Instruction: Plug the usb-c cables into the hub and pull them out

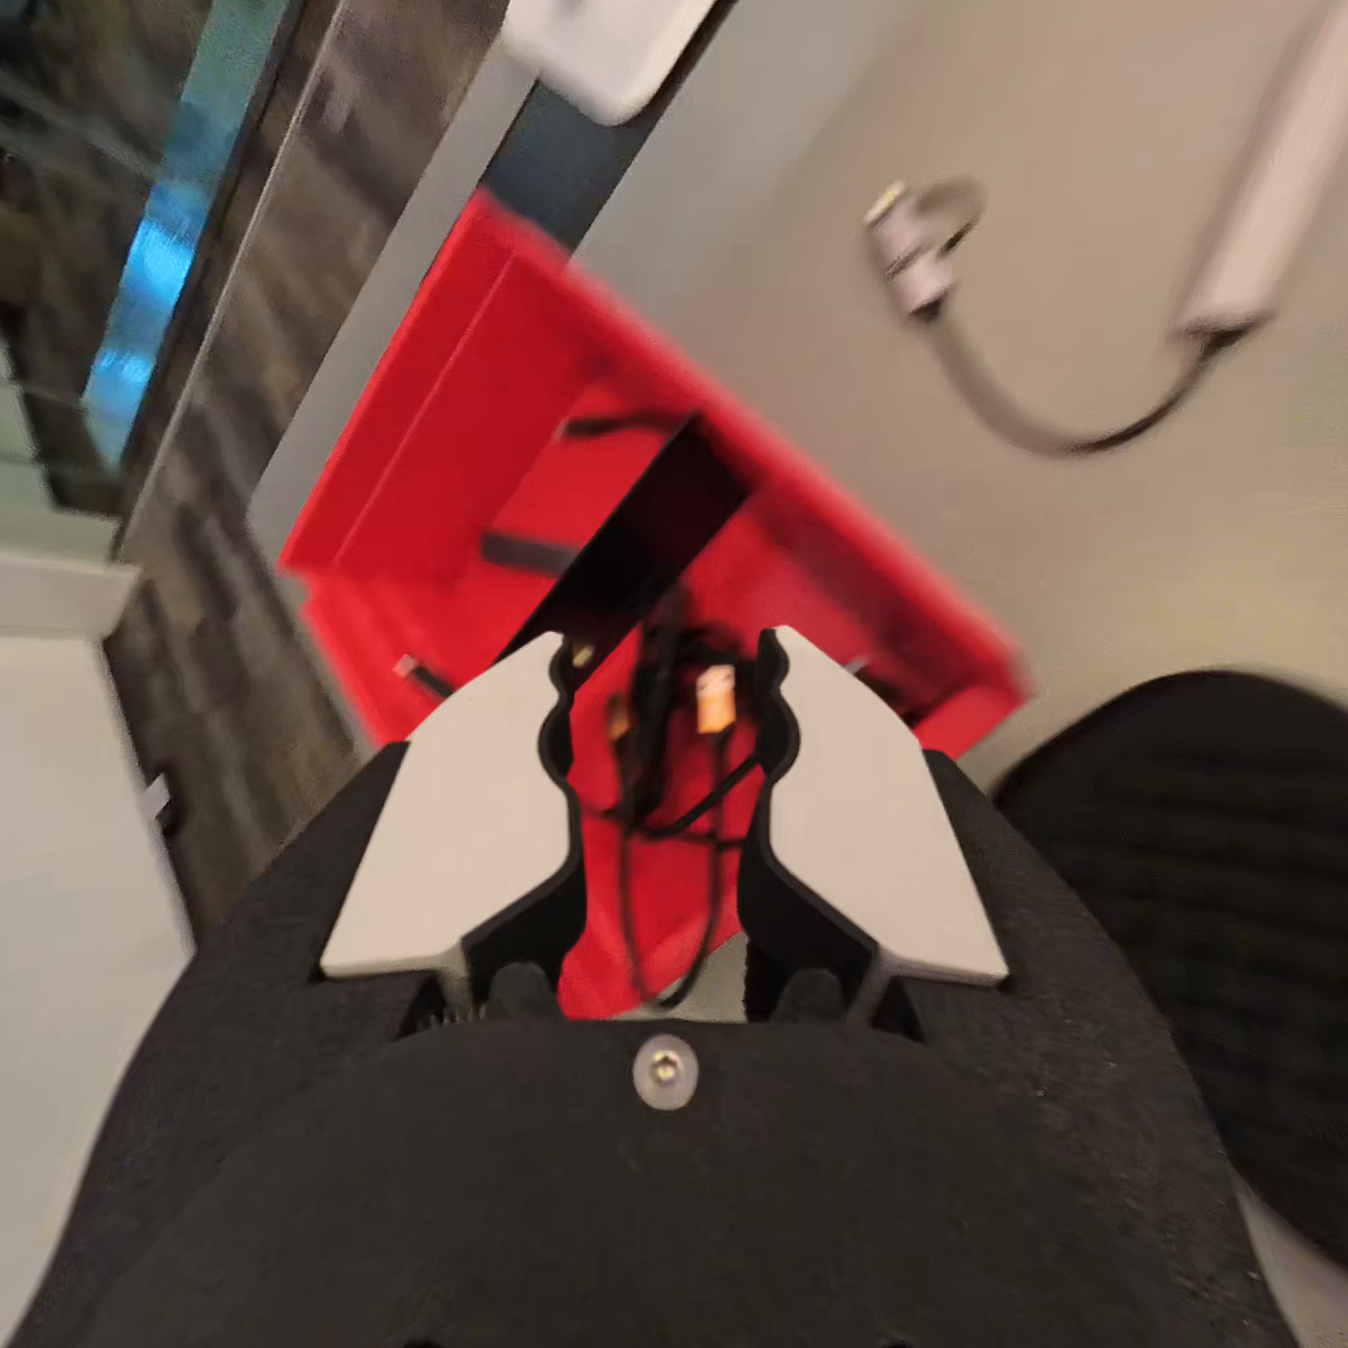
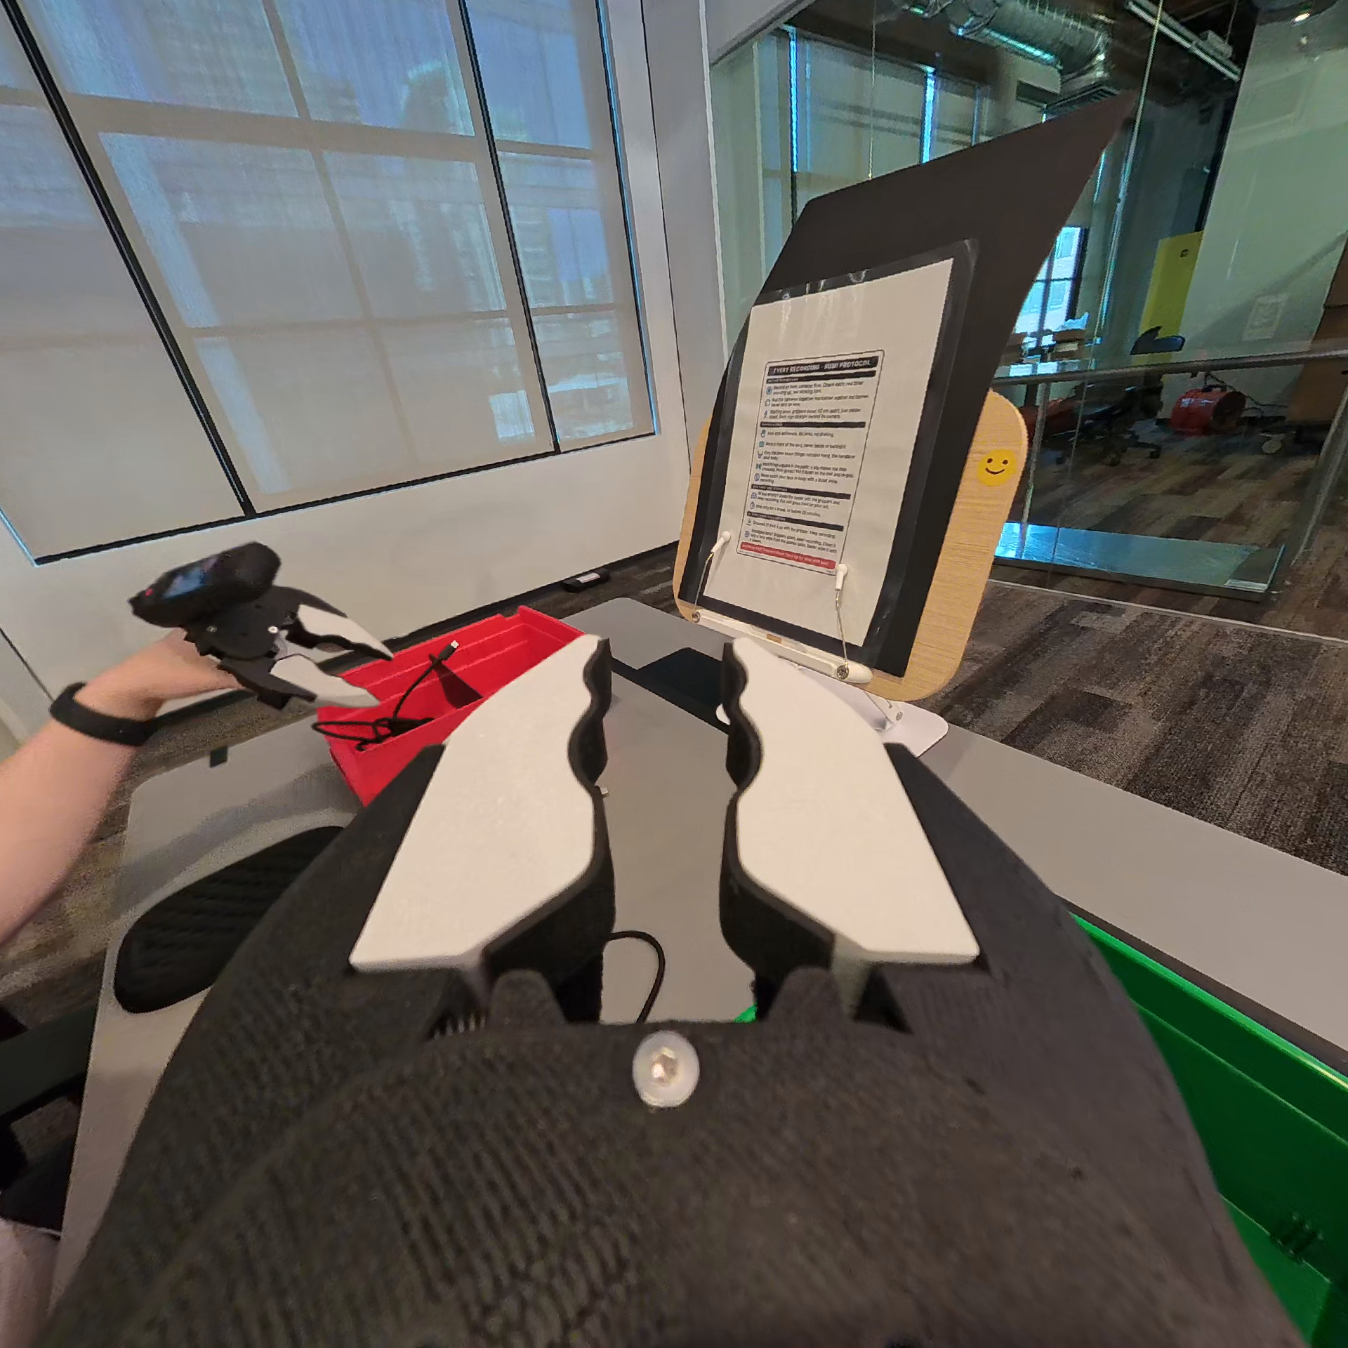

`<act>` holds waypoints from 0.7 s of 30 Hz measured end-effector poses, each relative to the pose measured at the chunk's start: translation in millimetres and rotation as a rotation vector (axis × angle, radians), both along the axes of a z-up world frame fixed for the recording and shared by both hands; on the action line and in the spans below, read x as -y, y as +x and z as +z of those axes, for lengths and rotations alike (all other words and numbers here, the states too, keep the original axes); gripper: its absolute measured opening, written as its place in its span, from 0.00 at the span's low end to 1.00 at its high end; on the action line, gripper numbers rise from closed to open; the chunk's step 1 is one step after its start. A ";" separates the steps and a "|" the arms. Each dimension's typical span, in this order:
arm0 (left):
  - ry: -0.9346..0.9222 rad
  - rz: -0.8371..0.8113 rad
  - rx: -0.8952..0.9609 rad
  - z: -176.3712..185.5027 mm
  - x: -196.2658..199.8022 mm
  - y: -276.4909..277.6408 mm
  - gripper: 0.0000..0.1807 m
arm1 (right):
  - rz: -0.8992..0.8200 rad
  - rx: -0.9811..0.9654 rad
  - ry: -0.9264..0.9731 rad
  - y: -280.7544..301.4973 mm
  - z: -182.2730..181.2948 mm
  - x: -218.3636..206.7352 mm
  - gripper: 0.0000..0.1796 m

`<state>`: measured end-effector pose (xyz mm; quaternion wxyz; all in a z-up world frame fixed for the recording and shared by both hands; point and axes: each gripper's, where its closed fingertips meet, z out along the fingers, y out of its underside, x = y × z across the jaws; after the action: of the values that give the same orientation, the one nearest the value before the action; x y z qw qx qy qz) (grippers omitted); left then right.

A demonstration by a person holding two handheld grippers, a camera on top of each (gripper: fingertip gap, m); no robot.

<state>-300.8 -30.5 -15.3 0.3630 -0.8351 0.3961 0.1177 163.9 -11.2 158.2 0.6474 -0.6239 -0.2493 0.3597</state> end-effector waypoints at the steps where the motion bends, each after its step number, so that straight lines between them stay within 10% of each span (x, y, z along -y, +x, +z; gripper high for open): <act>1: -0.017 0.054 -0.062 -5.2 -6.0 -28.0 0.26 | -0.002 -0.005 -0.002 1.2 0.1 -0.7 0.16; 21: -0.485 0.122 -0.362 -117.4 -22.3 -107.2 0.08 | -0.021 -0.020 -0.012 9.6 -1.8 -2.7 0.16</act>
<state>-408.0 -8.3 -132.7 0.0690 -0.8851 0.4200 0.1882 173.6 -8.5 156.4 0.6499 -0.6267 -0.2342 0.3605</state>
